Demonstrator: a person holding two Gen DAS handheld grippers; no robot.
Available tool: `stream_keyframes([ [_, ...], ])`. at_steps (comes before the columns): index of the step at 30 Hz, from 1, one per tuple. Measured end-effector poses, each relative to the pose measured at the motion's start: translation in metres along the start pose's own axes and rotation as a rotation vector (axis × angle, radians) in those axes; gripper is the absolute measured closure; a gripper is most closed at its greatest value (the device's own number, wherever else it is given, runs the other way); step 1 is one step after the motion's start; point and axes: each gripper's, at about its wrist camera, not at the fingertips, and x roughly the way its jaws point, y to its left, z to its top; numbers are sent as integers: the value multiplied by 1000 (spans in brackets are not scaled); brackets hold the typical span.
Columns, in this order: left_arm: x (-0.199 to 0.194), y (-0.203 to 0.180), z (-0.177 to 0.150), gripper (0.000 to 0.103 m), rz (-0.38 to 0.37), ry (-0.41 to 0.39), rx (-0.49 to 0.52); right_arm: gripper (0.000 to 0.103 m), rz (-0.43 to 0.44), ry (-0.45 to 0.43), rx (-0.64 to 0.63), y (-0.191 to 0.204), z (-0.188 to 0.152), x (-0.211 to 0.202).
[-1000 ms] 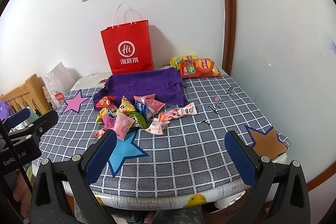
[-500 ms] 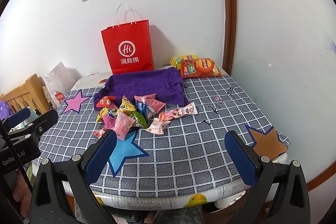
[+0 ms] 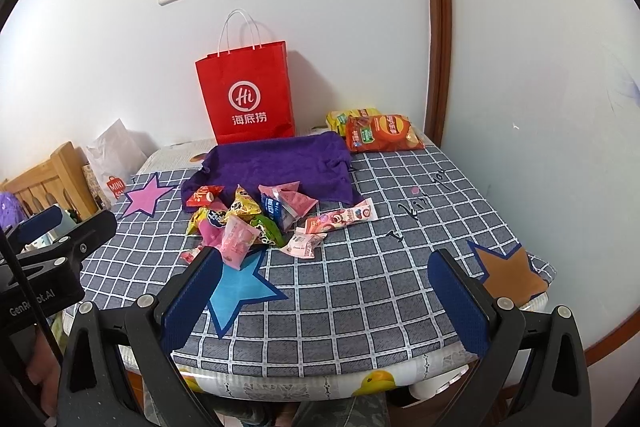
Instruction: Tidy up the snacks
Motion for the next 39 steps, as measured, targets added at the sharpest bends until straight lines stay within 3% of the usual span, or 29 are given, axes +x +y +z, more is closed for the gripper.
stream_keyframes([
  [19,27,9,0,0,-7,23,23,1,41,-12,-4,2,9,23],
  [28,86,38,-9,0,34,122,-17,2,25,44,-7,-8,1,75],
  [33,123,58,-19,0,54,170,-51,12,4,68,43,-24,-7,111],
  [39,165,76,-33,4,35,242,-102,16,47,131,118,-47,-10,161],
])
